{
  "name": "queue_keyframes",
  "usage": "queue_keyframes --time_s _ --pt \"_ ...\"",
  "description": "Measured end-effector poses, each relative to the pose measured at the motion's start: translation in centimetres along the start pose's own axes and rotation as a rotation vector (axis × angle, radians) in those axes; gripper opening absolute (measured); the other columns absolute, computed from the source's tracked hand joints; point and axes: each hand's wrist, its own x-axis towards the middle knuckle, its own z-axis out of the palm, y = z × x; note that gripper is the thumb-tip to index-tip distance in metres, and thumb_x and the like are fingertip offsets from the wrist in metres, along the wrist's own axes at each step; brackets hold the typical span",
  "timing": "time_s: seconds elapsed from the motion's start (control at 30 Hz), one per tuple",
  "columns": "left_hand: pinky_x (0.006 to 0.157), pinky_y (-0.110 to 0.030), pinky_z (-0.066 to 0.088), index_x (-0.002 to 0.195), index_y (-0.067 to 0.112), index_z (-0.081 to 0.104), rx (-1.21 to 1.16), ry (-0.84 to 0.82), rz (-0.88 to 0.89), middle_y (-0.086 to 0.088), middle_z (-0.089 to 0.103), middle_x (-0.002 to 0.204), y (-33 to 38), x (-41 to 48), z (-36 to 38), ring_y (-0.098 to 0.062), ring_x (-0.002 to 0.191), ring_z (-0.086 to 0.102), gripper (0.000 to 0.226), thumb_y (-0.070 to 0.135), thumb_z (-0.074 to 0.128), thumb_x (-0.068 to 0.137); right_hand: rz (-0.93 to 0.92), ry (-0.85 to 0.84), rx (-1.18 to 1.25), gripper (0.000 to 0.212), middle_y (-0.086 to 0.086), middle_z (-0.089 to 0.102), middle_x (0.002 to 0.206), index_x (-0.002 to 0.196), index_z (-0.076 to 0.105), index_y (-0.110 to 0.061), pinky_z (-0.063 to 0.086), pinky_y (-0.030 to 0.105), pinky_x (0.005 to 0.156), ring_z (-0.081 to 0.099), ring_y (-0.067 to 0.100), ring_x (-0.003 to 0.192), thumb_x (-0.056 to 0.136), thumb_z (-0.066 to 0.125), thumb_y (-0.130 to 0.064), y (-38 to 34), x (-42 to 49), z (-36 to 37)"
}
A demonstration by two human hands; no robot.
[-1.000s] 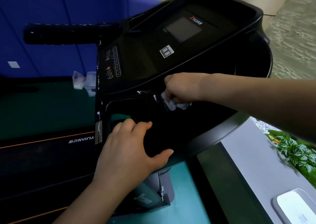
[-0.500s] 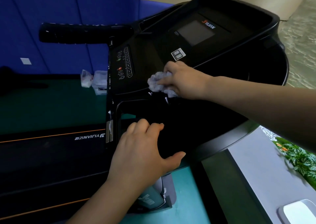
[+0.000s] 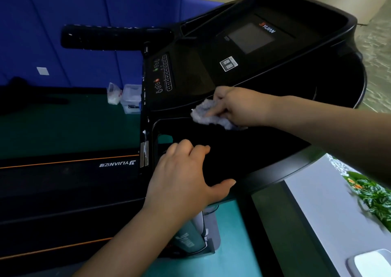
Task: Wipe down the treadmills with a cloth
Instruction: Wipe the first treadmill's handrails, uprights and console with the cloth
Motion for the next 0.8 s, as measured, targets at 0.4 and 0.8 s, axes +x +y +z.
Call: queue_keyframes --time_s 0.4,0.8 --pt "0.099 -0.028 0.038 0.135 0.041 0.045 0.069 -0.04 -0.004 0.023 0.047 0.12 -4.3 -3.2 -3.2 -0.005 0.114 0.043 0.09 0.09 0.03 0.06 0.106 0.034 0.171 0.03 -0.008 0.056 0.094 0.115 0.069 -0.027 0.043 0.023 0.092 0.057 0.009 0.096 0.091 0.06 -0.011 -0.9 -1.9 -1.0" --pt "0.081 -0.025 0.042 0.1 0.041 0.066 0.134 -0.019 -0.052 0.023 0.058 0.09 -7.5 -4.2 -2.6 -0.006 0.089 0.048 0.066 0.087 0.038 0.061 -0.004 0.068 -0.171 0.031 0.01 0.046 0.116 0.122 0.066 -0.016 0.046 0.034 0.093 0.053 0.03 0.106 0.091 0.062 -0.016 -1.3 6.5 0.4"
